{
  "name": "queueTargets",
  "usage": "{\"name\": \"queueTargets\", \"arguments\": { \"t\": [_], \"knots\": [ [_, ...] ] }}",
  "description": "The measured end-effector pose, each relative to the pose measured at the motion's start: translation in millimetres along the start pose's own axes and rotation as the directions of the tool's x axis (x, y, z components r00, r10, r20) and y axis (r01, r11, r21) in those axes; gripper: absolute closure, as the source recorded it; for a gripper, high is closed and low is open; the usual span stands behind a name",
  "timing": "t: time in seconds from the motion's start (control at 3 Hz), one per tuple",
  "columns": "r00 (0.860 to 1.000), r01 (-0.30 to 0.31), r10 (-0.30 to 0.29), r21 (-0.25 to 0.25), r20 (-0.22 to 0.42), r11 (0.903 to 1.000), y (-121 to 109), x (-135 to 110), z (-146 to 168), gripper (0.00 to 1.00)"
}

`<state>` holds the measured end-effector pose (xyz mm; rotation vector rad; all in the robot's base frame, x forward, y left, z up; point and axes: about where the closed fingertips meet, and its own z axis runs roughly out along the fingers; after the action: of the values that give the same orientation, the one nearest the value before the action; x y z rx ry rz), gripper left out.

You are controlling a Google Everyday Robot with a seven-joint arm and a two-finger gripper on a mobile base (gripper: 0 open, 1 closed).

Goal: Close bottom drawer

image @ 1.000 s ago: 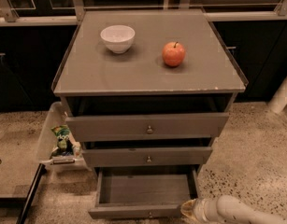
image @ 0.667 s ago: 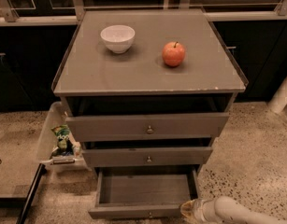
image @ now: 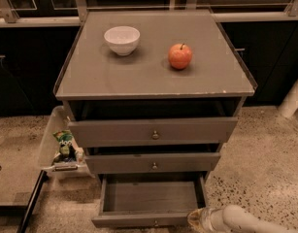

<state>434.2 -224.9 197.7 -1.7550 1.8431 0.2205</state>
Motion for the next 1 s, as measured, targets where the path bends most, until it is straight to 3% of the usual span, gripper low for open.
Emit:
{"name": "queueTargets", "arguments": {
  "t": [0.33,1.0],
  "knots": [
    [1.000,0.000,0.000,0.000,0.000,1.0000,0.0,0.0,0.0,0.90],
    [1.000,0.000,0.000,0.000,0.000,1.0000,0.1,0.0,0.2,0.43]
  ]
}}
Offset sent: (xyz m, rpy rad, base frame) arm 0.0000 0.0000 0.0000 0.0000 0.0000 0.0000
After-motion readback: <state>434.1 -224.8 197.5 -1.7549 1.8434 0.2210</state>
